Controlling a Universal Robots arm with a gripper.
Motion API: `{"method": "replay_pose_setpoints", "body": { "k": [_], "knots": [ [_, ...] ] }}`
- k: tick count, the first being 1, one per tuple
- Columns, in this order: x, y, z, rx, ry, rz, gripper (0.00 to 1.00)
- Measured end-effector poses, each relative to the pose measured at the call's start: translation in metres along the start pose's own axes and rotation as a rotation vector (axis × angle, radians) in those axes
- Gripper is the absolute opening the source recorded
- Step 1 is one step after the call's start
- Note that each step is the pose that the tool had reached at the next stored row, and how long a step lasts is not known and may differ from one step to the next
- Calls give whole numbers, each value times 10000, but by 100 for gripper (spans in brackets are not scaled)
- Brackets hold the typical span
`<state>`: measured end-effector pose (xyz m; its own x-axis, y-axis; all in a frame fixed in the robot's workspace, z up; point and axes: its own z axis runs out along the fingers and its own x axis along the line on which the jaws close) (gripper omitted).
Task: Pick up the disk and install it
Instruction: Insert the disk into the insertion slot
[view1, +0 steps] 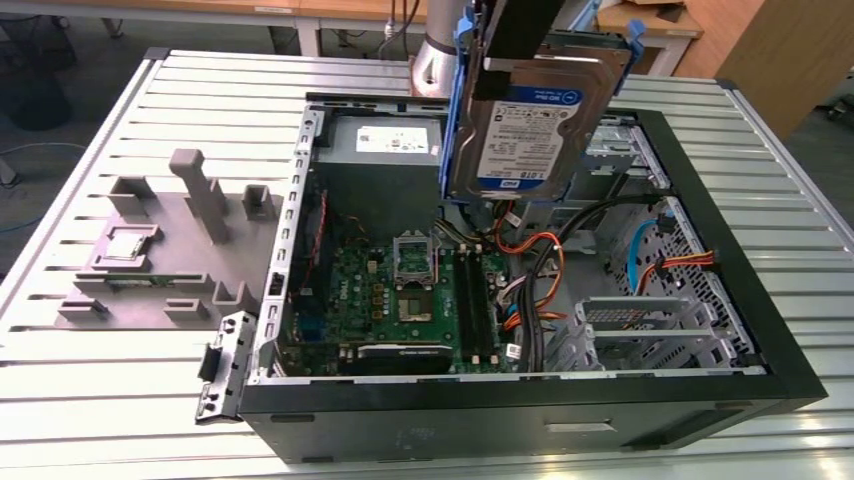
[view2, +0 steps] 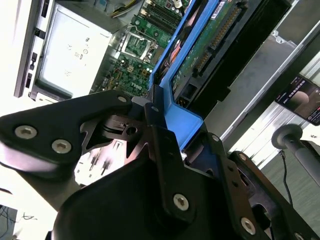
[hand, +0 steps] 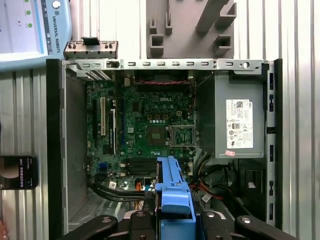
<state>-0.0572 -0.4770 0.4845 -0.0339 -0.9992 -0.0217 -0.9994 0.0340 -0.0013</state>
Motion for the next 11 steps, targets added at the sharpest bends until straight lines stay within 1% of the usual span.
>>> {"method": "replay_pose_setpoints", "body": {
  "k": [3, 7, 9, 11],
  "knots": [
    [31, -2, 4, 0, -1, 0, 36],
    [92, -7, 9, 1, -2, 0, 36],
    [105, -26, 14, 1, -4, 0, 36],
    [109, -63, 17, 0, -1, 0, 36]
  ]
}}
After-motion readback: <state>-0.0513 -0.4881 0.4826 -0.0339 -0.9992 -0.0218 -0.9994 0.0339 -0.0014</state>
